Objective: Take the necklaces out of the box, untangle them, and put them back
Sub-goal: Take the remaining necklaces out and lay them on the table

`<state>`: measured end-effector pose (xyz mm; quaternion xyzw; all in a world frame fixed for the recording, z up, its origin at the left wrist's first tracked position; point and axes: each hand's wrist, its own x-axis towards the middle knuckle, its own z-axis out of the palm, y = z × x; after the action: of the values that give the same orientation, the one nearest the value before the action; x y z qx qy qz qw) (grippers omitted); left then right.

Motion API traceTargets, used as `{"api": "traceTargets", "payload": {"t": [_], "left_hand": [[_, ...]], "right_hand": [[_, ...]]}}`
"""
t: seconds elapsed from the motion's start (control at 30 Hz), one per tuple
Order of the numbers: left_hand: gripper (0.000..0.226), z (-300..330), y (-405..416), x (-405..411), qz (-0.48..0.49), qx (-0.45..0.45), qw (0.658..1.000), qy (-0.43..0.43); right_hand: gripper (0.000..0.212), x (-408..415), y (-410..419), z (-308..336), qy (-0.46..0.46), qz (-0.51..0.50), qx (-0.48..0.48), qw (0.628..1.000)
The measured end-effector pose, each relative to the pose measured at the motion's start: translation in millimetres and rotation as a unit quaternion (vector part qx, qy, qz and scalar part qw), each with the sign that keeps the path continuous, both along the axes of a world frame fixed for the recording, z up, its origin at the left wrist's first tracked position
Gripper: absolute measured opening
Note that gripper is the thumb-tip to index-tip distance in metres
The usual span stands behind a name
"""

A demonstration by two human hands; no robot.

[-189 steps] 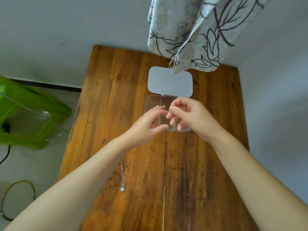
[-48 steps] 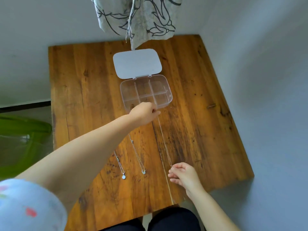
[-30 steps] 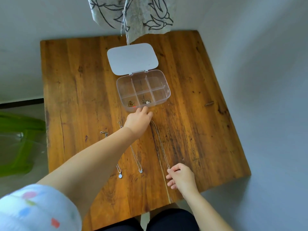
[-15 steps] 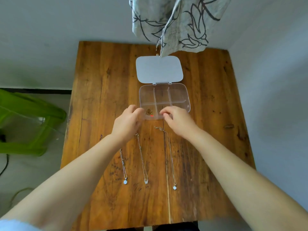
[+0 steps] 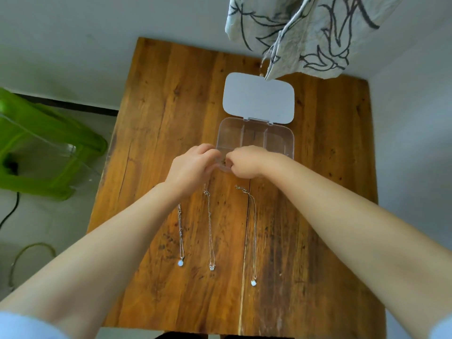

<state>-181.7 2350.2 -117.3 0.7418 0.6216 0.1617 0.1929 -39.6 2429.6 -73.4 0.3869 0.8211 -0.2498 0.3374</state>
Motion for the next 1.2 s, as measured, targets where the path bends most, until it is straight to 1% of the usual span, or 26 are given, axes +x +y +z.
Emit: {"api": "traceTargets", "payload": {"t": [0.13,0.3,0.33,0.43,0.57,0.73,0.97,1.07,1.2], "left_hand": [[0.020,0,1,-1,0.000,-0.004,1.000,0.000],[0.019,2,1,0,-0.012,0.007,1.000,0.004],[0.019,2,1,0,-0.012,0.007,1.000,0.008],[0.019,2,0,1,-0.004,0.009,1.000,0.007],[0.019,1,0,1,0.002,0.008,1.000,0.008],[0.019,1,1,1,0.002,-0.001,1.000,0.010],[0.019,4,1,1,-0.005,0.001,1.000,0.010],[0.019,3,2,0,-0.003,0.000,1.000,0.014],[0.019,1,1,1,0.001,0.000,1.000,0.019]], "right_hand": [[0.031,-2,0,3,-0.020,-0.019,-0.017,0.999],[0.048,-4,-10,-1,-0.017,0.015,0.046,0.999],[0.048,-4,-10,-1,-0.021,0.025,0.053,0.998],[0.036,-5,-10,-2,-0.032,0.042,0.061,0.997],[0.022,-1,-7,-5,-0.013,0.027,0.053,0.998],[0.020,7,-4,-3,0.034,0.000,0.025,0.999],[0.031,11,-8,-7,0.043,0.029,0.054,0.997],[0.023,7,-8,-8,0.032,0.039,0.045,0.998],[0.019,5,-7,-9,0.031,0.037,0.034,0.998]]}}
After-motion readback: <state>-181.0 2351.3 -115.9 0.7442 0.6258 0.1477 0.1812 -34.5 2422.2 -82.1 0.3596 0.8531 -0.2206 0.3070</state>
